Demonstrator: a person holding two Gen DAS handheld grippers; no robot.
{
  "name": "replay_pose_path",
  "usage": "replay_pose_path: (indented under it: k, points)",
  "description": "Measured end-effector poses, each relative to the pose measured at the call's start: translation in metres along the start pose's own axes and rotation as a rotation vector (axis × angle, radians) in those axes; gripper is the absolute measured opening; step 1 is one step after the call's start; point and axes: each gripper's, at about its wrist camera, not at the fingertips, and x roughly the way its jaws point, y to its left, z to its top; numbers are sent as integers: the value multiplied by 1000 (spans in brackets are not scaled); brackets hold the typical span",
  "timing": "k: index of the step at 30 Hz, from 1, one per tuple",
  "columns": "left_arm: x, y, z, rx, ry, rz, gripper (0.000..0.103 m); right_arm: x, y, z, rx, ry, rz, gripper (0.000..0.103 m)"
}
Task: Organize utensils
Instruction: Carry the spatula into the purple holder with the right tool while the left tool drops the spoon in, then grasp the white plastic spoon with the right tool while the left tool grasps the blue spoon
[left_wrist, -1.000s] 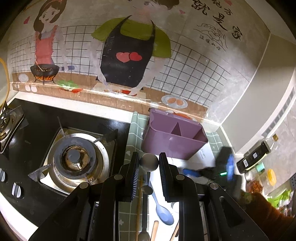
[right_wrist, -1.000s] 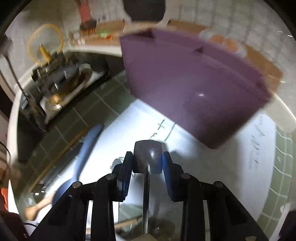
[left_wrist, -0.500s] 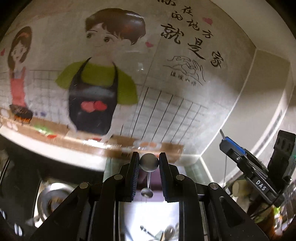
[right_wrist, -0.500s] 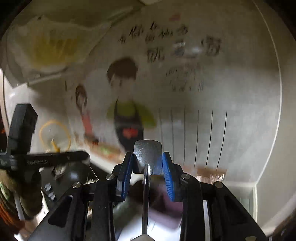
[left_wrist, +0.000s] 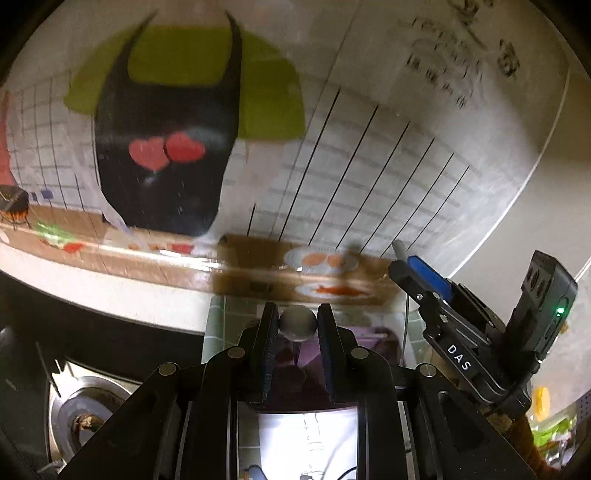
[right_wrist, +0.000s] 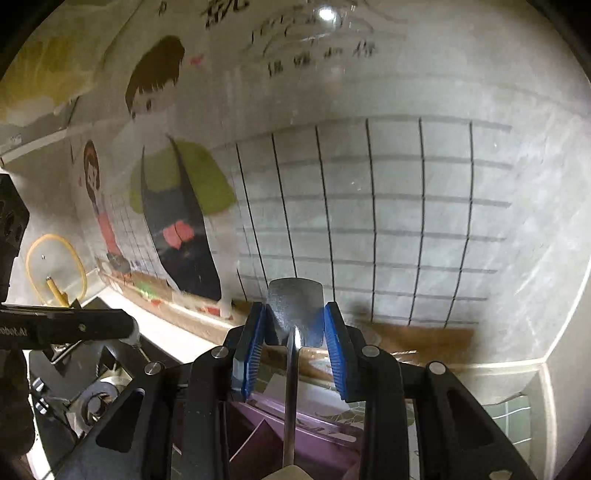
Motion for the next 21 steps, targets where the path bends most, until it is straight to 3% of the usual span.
replay_pose_path:
  k: [4, 8, 10, 15, 18, 21]
  points:
    - [18, 1, -10, 6, 19, -1, 22, 3, 6, -15, -12, 21, 2, 30]
    - [30, 3, -19, -4, 43, -55, 25, 11, -2, -33, 47, 170, 78, 31]
    - [29, 1, -20, -1, 47, -55, 42, 5, -5, -36, 83, 193, 88, 31]
    - [-14, -12, -20, 35, -65, 7, 49, -41, 1, -25, 67, 152, 74, 31]
    - [-43, -17, -26, 32, -108, 5, 51, -87, 12, -19, 44, 131, 71, 31]
    - [-74, -22, -45, 39, -137, 16, 51, -124, 23, -22, 38, 160, 105, 31]
